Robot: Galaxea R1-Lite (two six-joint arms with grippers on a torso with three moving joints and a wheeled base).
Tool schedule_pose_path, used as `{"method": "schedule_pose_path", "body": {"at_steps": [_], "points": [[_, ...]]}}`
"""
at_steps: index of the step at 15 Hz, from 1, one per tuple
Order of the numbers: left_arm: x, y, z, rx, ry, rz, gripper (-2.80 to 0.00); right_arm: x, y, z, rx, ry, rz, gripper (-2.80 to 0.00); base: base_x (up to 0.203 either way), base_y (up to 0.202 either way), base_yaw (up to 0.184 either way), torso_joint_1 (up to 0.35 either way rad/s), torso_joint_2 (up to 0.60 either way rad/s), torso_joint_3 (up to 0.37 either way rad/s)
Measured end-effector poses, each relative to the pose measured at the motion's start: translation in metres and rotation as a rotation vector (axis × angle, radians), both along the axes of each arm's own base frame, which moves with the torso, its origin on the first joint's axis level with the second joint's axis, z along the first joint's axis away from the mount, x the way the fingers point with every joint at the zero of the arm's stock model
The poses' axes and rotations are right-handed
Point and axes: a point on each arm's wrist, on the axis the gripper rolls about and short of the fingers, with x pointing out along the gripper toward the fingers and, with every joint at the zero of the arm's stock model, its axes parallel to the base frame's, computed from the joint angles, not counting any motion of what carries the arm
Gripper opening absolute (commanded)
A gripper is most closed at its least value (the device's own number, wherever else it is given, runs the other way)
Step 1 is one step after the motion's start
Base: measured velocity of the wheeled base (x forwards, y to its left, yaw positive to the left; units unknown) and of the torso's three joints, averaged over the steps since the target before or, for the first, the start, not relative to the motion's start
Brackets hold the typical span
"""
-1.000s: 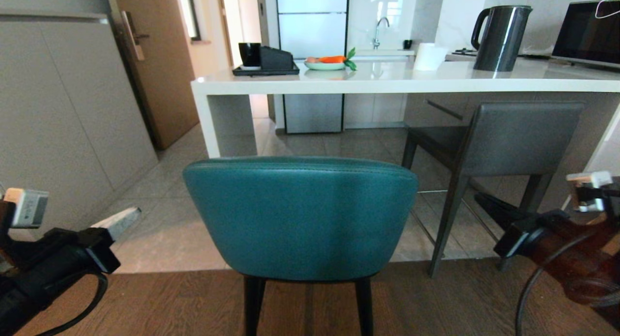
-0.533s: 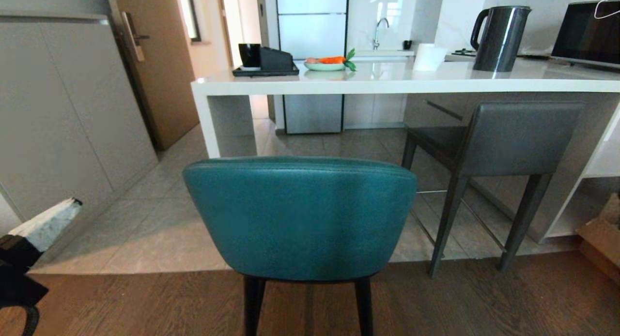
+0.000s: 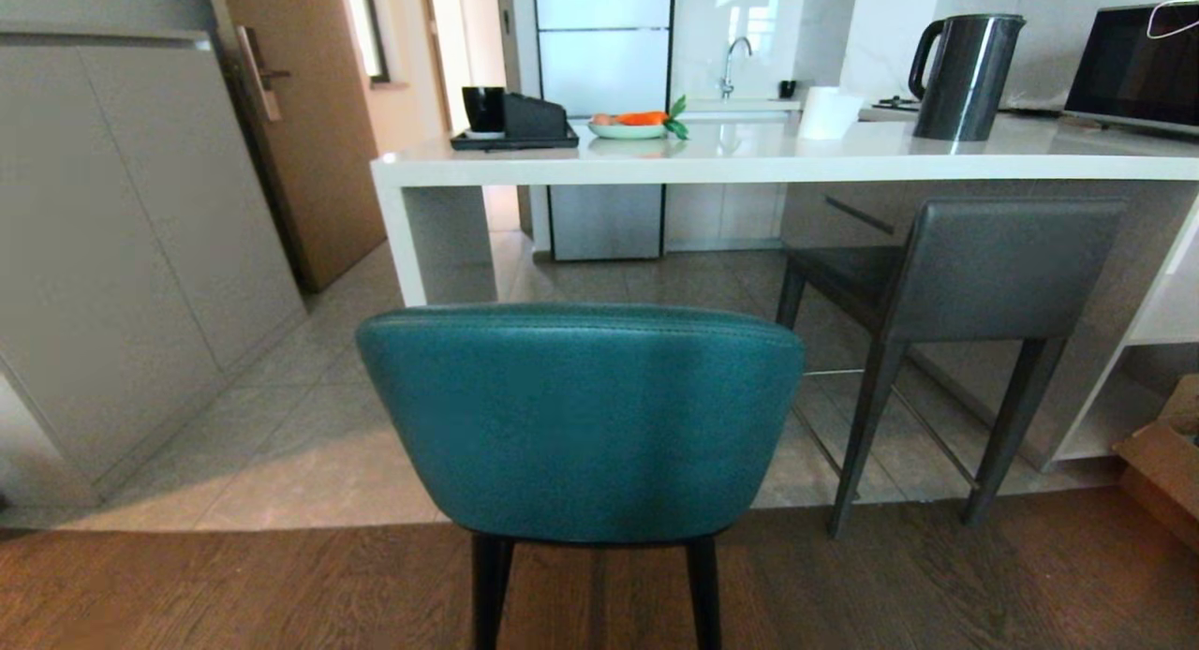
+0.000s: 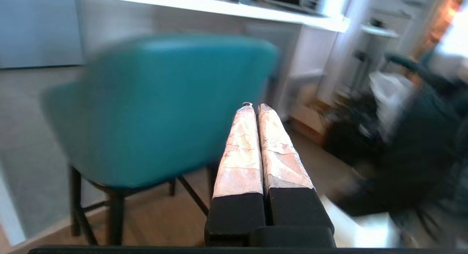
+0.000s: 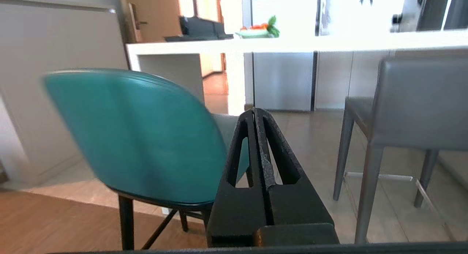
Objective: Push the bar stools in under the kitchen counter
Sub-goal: Pull the gray chair out from under the dining table
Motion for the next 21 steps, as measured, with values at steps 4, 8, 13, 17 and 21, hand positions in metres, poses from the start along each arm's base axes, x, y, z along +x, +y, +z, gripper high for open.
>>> {"method": "schedule_pose_path", "body": {"at_steps": [4, 8, 13, 17, 21], "points": [[-0.046, 0.0, -0.024, 0.063, -0.051, 0.025, -2.8, -0.023, 0.0, -0.012, -0.022, -0.033, -0.002, -2.8, 0.0, 0.0, 0.0, 0.0, 0.0, 0.0], [-0.047, 0.006, -0.055, 0.124, -0.046, 0.37, -2.8, -0.023, -0.001, -0.05, -0.057, 0.063, -0.077, -2.8, 0.0, 0.0, 0.0, 0.0, 0.0, 0.0], [-0.019, 0.016, -0.101, 0.216, 0.088, 0.818, -2.8, 0.007, -0.005, -0.113, -0.132, 0.211, -0.236, -2.8, 0.0, 0.0, 0.0, 0.0, 0.0, 0.0], [0.0, 0.016, -0.13, 0.222, 0.06, 0.827, -2.8, 0.011, -0.006, -0.13, -0.158, 0.307, -0.303, -2.8, 0.0, 0.0, 0.0, 0.0, 0.0, 0.0], [0.004, 0.014, -0.14, 0.181, 0.081, 0.695, -2.8, 0.011, -0.007, -0.131, -0.134, 0.311, -0.303, -2.8, 0.0, 0.0, 0.0, 0.0, 0.0, 0.0]]}}
